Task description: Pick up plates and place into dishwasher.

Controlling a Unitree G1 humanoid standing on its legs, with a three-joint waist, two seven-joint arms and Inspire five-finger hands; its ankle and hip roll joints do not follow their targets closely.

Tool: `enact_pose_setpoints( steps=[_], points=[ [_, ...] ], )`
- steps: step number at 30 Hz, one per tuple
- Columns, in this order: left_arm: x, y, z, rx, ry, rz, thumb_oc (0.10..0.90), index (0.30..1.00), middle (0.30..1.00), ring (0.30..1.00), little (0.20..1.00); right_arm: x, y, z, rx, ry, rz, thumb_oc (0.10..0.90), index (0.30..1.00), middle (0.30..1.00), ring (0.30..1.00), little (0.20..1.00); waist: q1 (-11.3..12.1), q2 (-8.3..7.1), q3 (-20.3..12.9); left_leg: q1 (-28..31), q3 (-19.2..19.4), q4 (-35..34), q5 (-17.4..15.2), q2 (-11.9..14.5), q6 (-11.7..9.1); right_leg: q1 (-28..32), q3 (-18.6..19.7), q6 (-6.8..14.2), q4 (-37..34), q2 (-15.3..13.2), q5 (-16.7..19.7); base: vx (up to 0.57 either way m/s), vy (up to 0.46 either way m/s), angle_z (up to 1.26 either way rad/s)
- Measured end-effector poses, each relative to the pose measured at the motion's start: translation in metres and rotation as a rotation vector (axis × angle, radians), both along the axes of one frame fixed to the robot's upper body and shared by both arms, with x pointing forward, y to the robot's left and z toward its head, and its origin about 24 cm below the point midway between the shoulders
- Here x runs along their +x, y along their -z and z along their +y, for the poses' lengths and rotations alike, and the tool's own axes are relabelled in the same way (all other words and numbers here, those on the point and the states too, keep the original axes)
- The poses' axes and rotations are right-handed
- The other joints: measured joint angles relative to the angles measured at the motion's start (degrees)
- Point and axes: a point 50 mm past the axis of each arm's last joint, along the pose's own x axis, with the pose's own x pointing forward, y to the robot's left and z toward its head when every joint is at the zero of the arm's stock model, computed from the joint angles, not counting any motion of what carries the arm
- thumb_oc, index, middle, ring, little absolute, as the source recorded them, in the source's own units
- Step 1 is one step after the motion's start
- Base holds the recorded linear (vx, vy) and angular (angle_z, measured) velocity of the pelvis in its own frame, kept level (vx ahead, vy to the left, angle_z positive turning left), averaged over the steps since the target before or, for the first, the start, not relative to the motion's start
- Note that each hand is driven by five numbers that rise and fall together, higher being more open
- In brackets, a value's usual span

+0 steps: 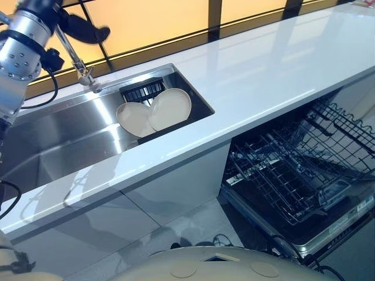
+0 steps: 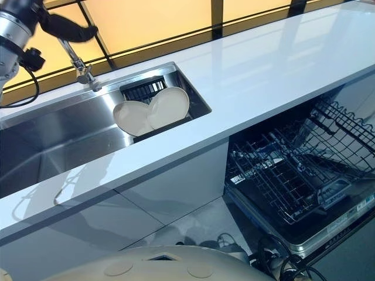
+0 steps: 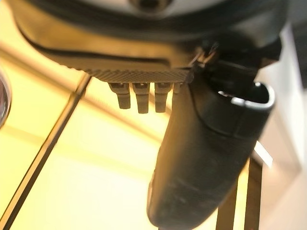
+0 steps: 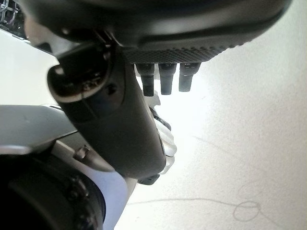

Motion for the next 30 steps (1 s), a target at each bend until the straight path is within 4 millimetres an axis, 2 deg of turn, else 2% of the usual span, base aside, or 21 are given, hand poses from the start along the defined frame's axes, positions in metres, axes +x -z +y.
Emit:
enact_pose_setpoints(
  steps=[5,10,19,25,30],
  points=[
    [0.009,0.026,0.01,0.018,-0.042,0.207,0.8,0.9,0.9,0.9,0.9,0.0,0.0,0.002,0.012,-0.001,-0.003,0.8,0.9,0.9,0.9,0.9,-1.65,-0.17,0.52,-0.01,0.68,0.01,-0.22,-0.14,0.28,-0.36,0.9,0.2,0.4,-0.22,0.14,0.02,0.07,-0.1],
    [0.015,0.043,0.021,-0.028,-0.094,0.34,0.8,0.9,0.9,0.9,0.9,0.005,0.0,0.004,0.017,0.002,-0.019,0.8,0.9,0.9,0.9,0.9,-2.6,-1.01,2.85,-0.01,2.22,0.02,-0.42,-0.2,0.76,-1.34,2.27,0.57,1.46,-0.66,0.18,0.0,0.069,-0.14],
    [0.015,0.051,0.034,-0.096,-0.142,0.415,0.8,0.9,0.9,0.9,0.9,0.016,-0.001,0.006,0.022,-0.008,-0.056,0.8,0.9,0.9,0.9,0.9,-3.09,-2.45,5.75,-0.04,3.73,0.05,-0.51,-0.5,1.35,-3.15,3.35,1.19,3.88,-1.12,-0.26,0.0,0.04,-0.08],
    [0.023,0.065,0.016,-0.164,-0.074,0.487,0.8,0.9,0.9,0.9,0.9,0.023,-0.002,0.005,0.017,0.007,-0.087,0.8,0.9,0.9,0.9,0.9,-3.03,-2.57,6.7,-0.06,3.89,0.05,-0.68,-1.13,1.81,-3.82,4.02,1.82,5.09,-1.7,-0.66,0.0,0.005,-0.01],
    [0.029,0.079,-0.004,-0.317,0.022,0.582,0.8,0.9,0.9,0.9,0.9,0.03,-0.003,0.006,0.016,0.003,-0.109,0.8,0.9,0.9,0.9,0.9,-3.4,-2.98,6.98,-0.3,4.4,0.08,-0.69,-1.63,2.4,-4.68,4.23,2.25,6.17,-2.29,-0.89,0.0,0.012,-0.04]
  ],
)
